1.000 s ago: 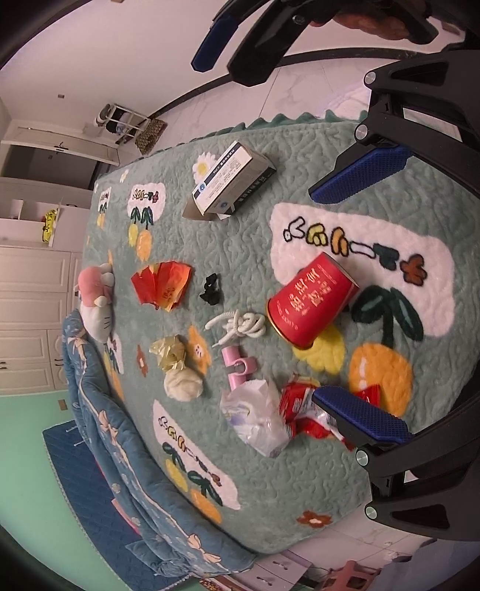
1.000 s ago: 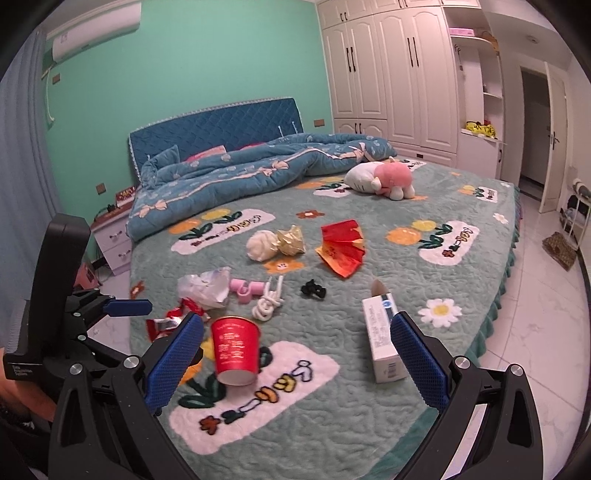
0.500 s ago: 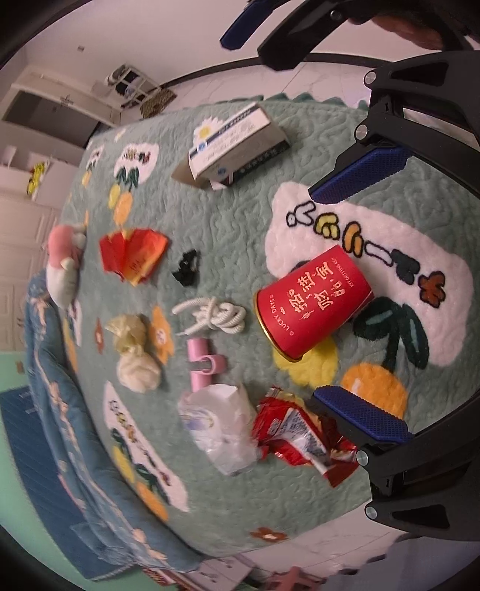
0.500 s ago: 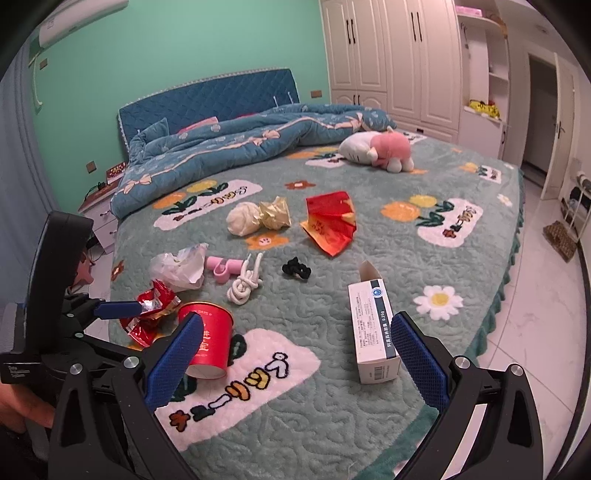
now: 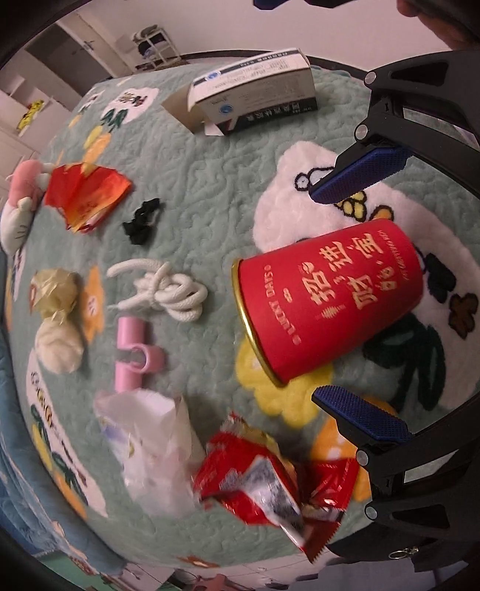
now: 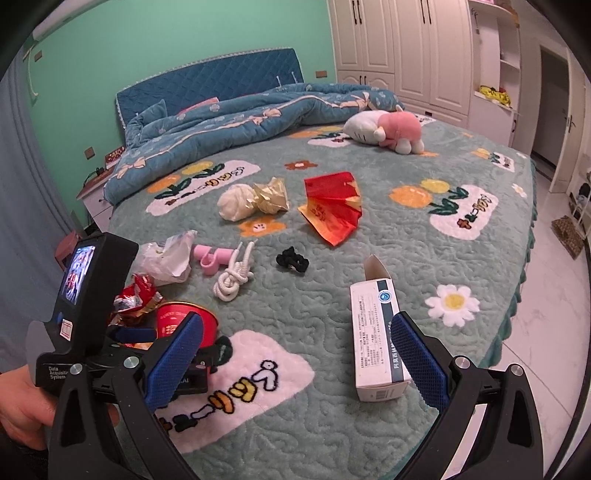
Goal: Collect trash
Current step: 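Grasp the red LUCKY DAYS paper cup with the left gripper, then grasp the white medicine box with the right gripper while the left holds the cup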
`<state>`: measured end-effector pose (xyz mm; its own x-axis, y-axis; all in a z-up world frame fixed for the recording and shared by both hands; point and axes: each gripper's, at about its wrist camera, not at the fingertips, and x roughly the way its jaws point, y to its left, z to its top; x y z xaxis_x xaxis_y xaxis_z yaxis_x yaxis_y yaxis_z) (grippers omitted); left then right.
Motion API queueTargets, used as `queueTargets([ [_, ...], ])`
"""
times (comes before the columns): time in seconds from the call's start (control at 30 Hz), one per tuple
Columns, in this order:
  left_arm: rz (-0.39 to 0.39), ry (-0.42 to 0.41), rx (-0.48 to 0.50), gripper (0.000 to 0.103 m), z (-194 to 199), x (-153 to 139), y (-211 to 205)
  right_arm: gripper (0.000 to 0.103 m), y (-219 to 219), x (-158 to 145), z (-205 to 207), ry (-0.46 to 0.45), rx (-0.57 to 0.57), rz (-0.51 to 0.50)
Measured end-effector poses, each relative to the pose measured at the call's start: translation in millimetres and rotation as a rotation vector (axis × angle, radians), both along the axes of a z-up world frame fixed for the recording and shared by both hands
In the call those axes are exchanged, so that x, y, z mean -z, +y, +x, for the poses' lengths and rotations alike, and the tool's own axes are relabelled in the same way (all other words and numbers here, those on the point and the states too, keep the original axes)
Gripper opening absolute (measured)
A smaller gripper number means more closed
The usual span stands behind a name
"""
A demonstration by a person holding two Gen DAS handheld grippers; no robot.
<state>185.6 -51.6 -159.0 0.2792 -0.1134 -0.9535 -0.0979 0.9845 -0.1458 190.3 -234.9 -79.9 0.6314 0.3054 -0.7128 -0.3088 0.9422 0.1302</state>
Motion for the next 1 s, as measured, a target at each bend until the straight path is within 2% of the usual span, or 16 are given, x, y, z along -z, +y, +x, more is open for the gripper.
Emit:
queueTargets([
  [0.27,-0.002,0.043,0.004,0.097,9,16,-2,0.099,-8,13,13,0.034,0.007,0.02],
  [0.3,-0.006,0.047,0.009,0.084,9,18,-3,0.099,-8,15,14,0.038,0.001,0.019],
  [0.33,-0.01,0.06,0.017,0.077,10,21,-4,0.099,-7,16,14,0.041,-0.004,0.017],
  [0.37,-0.008,0.064,0.016,0.077,10,23,-4,0.099,-7,18,15,0.042,-0.008,0.014],
  [0.6,0.011,0.042,0.047,0.065,10,22,-1,0.099,-7,22,16,0.047,-0.009,0.017],
  [0.73,0.021,0.02,0.08,0.062,6,19,-1,0.099,-7,25,14,0.052,-0.016,0.014],
  [1.0,0.095,-0.059,0.237,0.061,-1,-2,-24,0.099,-17,26,12,0.056,-0.017,-0.007],
])
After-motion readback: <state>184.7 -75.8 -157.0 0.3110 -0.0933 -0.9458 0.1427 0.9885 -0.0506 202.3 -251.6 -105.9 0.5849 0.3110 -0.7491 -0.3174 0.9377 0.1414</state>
